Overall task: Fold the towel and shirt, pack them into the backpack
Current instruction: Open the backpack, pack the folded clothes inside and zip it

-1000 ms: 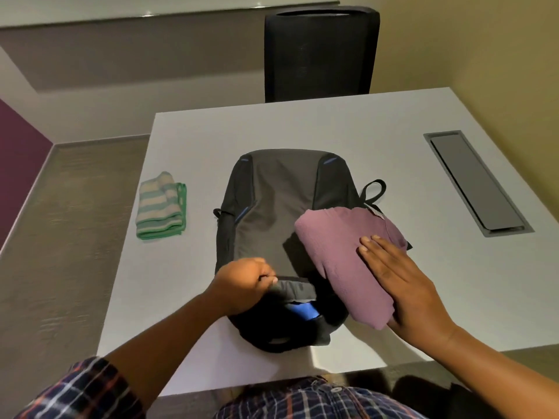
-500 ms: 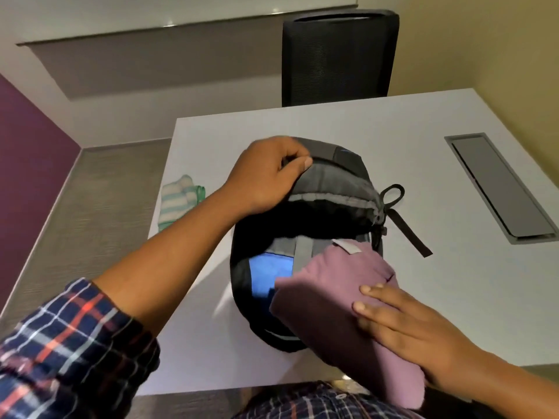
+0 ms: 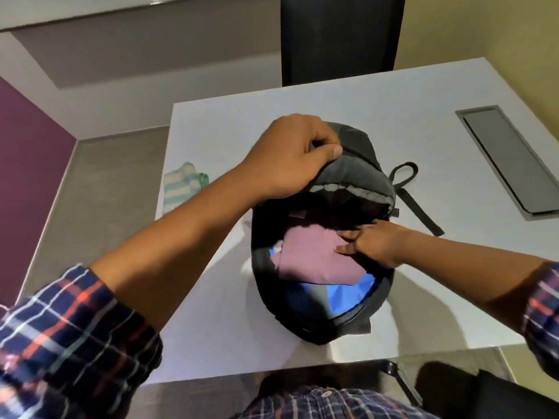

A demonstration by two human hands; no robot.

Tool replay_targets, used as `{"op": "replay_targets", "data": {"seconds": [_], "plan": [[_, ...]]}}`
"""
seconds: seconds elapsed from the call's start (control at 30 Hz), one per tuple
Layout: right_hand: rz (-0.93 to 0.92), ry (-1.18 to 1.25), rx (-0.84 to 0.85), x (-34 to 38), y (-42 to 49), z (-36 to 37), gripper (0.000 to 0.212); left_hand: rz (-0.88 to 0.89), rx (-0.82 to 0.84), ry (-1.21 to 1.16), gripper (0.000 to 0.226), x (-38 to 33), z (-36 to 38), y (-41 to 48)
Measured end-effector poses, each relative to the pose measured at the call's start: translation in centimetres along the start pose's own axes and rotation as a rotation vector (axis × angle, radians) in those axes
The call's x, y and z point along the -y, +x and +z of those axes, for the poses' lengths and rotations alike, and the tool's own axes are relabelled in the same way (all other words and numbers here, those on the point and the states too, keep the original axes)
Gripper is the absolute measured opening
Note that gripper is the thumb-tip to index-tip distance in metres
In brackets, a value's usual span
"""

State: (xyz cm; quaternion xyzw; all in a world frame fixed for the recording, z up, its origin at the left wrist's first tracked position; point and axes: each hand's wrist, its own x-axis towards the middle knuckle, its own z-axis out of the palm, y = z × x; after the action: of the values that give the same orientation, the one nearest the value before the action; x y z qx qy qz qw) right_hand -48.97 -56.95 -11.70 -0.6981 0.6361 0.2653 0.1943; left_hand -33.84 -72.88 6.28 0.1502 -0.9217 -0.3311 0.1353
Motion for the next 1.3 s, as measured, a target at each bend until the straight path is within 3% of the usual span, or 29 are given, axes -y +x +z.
{"op": "replay_targets", "data": {"seconds": [0.03, 0.1, 0.17, 0.27, 0.33, 0.57, 0.7, 1.0, 1.13, 1.23, 1.3], "plan": [[0.018, 0.061, -0.052, 0.6, 0.1, -0.3, 0.065, 0.006, 0.016, -0.007, 0.015, 0.3, 0.4, -0.3], [0.067, 0.179, -0.328, 2.2, 0.8, -0.7, 0.049, 0.014, 0.014, -0.035, 0.015, 0.8, 1.0, -0.7], [0.100, 0.277, -0.512, 4.3, 2.1, -0.3, 0.054, 0.011, -0.001, -0.064, 0.012, 0.9, 1.4, -0.9], [0.165, 0.355, -0.399, 7.6, 4.1, 0.5, 0.088, 0.013, -0.003, -0.078, 0.012, 0.6, 1.4, -0.9], [0.191, 0.361, -0.301, 8.5, 5.3, 2.0, 0.097, 0.007, 0.000, -0.081, 0.014, 0.4, 1.2, -0.8], [0.241, 0.339, -0.332, 7.7, 6.7, 3.1, 0.084, 0.019, 0.046, -0.061, 0.017, 0.6, 1.1, -1.3], [0.374, 0.393, -0.317, 5.5, 6.4, 3.3, 0.074, 0.037, 0.055, -0.089, 0.016, 2.0, 1.1, -2.1], [0.389, 0.389, -0.239, 6.5, 5.3, 2.4, 0.077, 0.049, 0.068, -0.136, 0.014, 3.2, 2.9, -2.7], [0.223, 0.621, -0.292, 10.1, 1.3, 1.4, 0.084, 0.022, 0.134, -0.160, 0.018, 4.7, 4.8, -5.1], [-0.050, 0.862, -0.217, 12.7, -3.8, -0.3, 0.054, -0.004, 0.251, -0.095, 0.022, 6.2, 7.9, -8.4], [-0.135, 0.982, -0.295, 13.4, -6.6, -1.5, 0.035, 0.018, 0.337, -0.033, 0.022, 7.3, 9.7, -10.8]]}}
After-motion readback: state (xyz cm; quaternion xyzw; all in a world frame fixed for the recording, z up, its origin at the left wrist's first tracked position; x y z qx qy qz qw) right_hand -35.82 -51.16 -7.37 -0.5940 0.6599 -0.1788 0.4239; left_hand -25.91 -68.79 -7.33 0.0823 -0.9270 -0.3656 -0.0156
